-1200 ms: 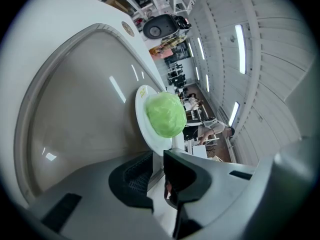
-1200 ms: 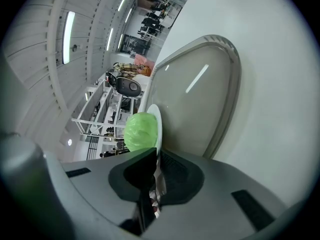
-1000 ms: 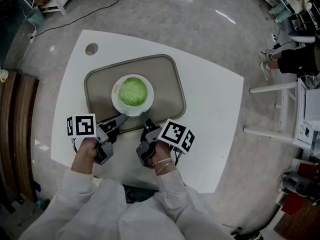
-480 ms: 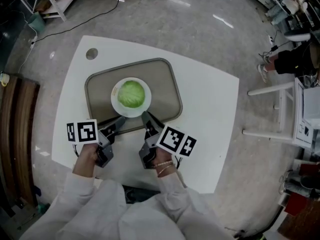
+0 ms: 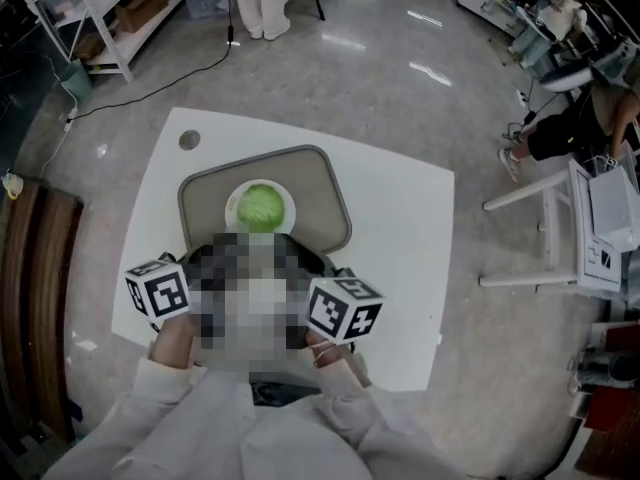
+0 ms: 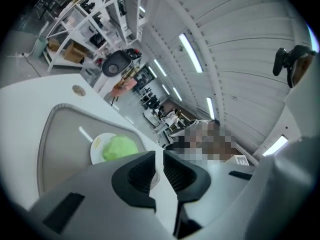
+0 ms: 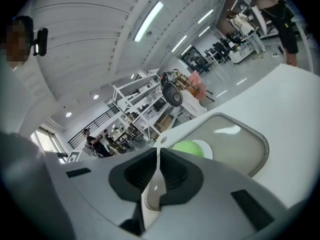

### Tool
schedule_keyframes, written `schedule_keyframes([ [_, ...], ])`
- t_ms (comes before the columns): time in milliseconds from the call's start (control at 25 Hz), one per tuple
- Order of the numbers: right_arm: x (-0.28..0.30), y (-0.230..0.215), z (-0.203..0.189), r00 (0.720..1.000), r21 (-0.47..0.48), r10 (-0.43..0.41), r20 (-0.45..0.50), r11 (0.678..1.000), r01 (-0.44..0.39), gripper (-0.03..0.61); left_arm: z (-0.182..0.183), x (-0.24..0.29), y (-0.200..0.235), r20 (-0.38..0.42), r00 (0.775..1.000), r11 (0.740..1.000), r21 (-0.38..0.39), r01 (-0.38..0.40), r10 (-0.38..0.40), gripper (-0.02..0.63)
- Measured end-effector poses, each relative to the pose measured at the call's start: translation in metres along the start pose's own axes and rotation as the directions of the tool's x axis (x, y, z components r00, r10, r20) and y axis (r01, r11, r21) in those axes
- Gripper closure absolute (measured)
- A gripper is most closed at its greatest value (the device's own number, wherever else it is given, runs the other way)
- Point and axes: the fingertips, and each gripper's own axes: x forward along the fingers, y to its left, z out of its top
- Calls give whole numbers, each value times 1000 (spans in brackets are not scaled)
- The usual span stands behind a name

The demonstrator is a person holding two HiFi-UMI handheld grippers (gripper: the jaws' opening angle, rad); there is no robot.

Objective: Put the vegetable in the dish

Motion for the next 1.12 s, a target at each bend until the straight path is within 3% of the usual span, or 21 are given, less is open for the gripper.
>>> schedule_keyframes([
  [160, -18, 19, 24, 996, -41, 24, 80, 999, -20, 548, 17, -8, -28, 57, 998, 995, 98, 27, -33, 568],
  [320, -35, 49, 54, 983, -105, 69, 171, 993, -52, 548, 40, -18, -55, 105, 994, 971, 240, 16, -42, 581],
  [480, -50, 75, 75, 965, -213, 119, 232, 975, -69, 548, 54, -25, -84, 137, 988, 922, 386, 16, -74, 601],
  [640, -63, 104, 86, 937, -298, 205, 282, 947, -117, 548, 55, -29, -120, 128, 985, 852, 522, 35, -119, 605],
  [760, -73, 123, 88, 906, -359, 288, 310, 918, -170, 548, 52, -34, -140, 143, 975, 831, 553, 62, -168, 606],
  [840, -78, 129, 87, 899, -398, 307, 311, 901, -170, 549, 51, -36, -150, 154, 970, 825, 560, 72, -189, 606],
  [1120, -86, 140, 76, 928, -596, 265, 261, 800, -61, 549, 54, -50, -160, 198, 970, 767, 642, -16, -145, 606],
])
